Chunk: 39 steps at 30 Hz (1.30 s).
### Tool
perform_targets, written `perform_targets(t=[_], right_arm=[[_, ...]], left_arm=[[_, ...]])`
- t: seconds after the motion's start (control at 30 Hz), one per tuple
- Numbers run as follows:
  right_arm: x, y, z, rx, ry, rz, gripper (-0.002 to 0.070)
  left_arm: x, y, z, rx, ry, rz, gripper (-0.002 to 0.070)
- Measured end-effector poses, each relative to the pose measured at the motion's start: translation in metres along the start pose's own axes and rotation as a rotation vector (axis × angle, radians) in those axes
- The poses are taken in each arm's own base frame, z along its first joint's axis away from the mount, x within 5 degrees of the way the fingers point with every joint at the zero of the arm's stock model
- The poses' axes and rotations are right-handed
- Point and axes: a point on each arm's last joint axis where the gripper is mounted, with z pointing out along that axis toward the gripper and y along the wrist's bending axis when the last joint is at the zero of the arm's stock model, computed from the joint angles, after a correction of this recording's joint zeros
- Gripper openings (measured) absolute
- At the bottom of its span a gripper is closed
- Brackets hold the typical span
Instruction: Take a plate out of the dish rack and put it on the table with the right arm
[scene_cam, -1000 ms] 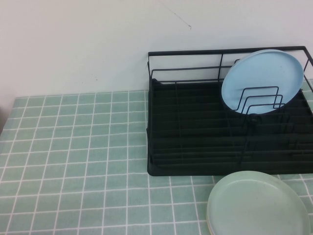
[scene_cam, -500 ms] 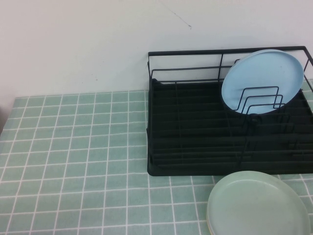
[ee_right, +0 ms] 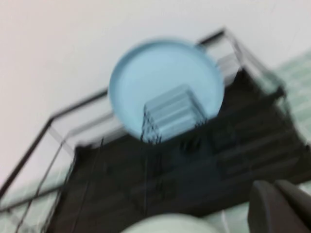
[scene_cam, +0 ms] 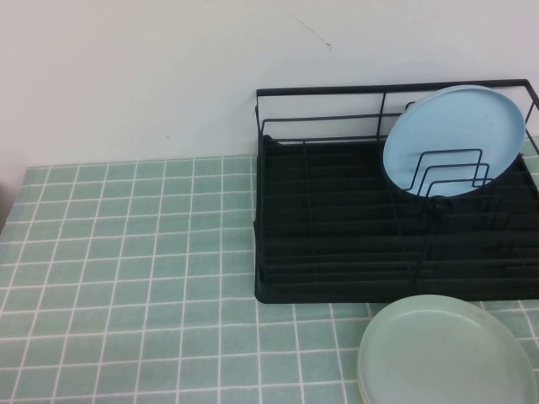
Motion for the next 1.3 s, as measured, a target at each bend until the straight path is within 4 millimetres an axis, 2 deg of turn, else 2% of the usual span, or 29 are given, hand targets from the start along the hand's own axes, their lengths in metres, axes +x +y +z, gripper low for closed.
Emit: perform_targets(t=[0.13,0.27,0.4,0.53,0.7,0.9,1.03,1.07,1.17,1.3], right_arm=[[-0.003,0.009,-0.003,-0.043,0.063,-0.053,-0.0001],[-0.025,0.027,-0.004,-0.082,0.14,-0.138,-0.0001],[-0.051,0.044,0.01,-0.102,0.292,-0.23,-0.0001],[-0.076,0.054,0.042,-0.109,0.435,-0.32,-0.0001],[-0.116,0.065,0.1,-0.129,0.5,-0.451,-0.0001],[-0.146,0.07,0.169,-0.189,0.54,-0.65,-0.0001],[-0.159,0.072,0.198,-0.233,0.539,-0.761,0.0004],[-0.161,0.071,0.212,-0.249,0.55,-0.792,0.0024],[-0.164,0.071,0.233,-0.282,0.573,-0.824,0.009],[-0.162,0.067,0.264,-0.325,0.606,-0.873,0.0249]], left_arm=[[0.0,0.0,0.0,0.0,0.0,0.0,-0.0003],[0.0,0.0,0.0,0.0,0.0,0.0,-0.0003],[0.0,0.0,0.0,0.0,0.0,0.0,-0.0003],[0.0,0.0,0.0,0.0,0.0,0.0,-0.0003],[0.0,0.0,0.0,0.0,0.0,0.0,-0.0003],[0.0,0.0,0.0,0.0,0.0,0.0,-0.0003],[0.0,0.0,0.0,0.0,0.0,0.0,-0.0003],[0.0,0.0,0.0,0.0,0.0,0.0,-0.0003],[0.0,0.0,0.0,0.0,0.0,0.0,-0.0003],[0.0,0.0,0.0,0.0,0.0,0.0,-0.0003]])
